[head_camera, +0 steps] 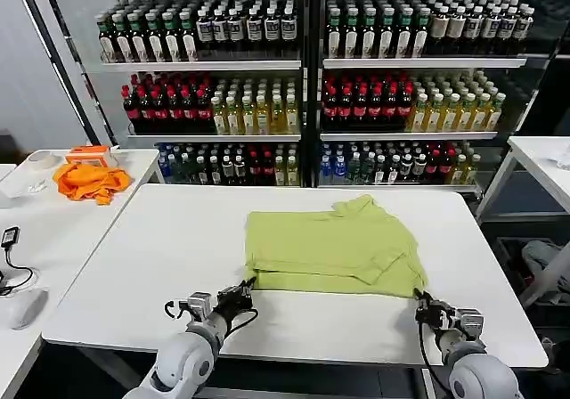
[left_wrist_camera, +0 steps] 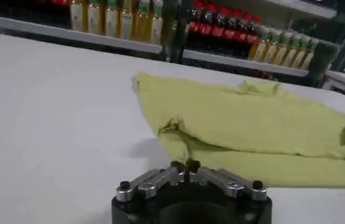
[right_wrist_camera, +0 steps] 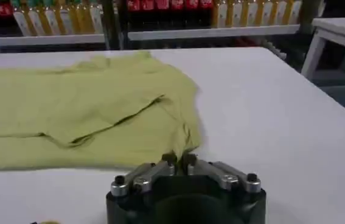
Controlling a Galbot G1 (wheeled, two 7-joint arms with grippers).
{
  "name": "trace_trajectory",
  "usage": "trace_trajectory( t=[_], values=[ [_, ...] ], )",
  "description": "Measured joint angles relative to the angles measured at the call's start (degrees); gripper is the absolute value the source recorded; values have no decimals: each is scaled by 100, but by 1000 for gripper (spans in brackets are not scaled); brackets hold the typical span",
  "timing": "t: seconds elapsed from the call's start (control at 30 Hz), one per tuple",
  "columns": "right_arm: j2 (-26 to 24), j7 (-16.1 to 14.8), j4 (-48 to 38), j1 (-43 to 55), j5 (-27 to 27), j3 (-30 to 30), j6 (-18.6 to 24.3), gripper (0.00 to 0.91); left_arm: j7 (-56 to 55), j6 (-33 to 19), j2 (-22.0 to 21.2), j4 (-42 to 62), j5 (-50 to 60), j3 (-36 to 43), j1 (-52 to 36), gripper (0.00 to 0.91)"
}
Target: Fold and organize the clothes.
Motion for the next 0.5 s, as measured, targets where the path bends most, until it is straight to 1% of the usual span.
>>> trace_trajectory(
  t=[0.03,0.27,0.5],
  values=[
    [-2,5,37,-24,-2,7,-8,0,-2,10,14,-32,-11,-14,20,20],
    [-25,43,481,-375,-61,140,-62,0,-46,67,123,-332,-46,-119,235,10],
    [0,40,1079,-964,-175,313,-53,0,-78,97,303,-821,-59,-292,705,20]
  ],
)
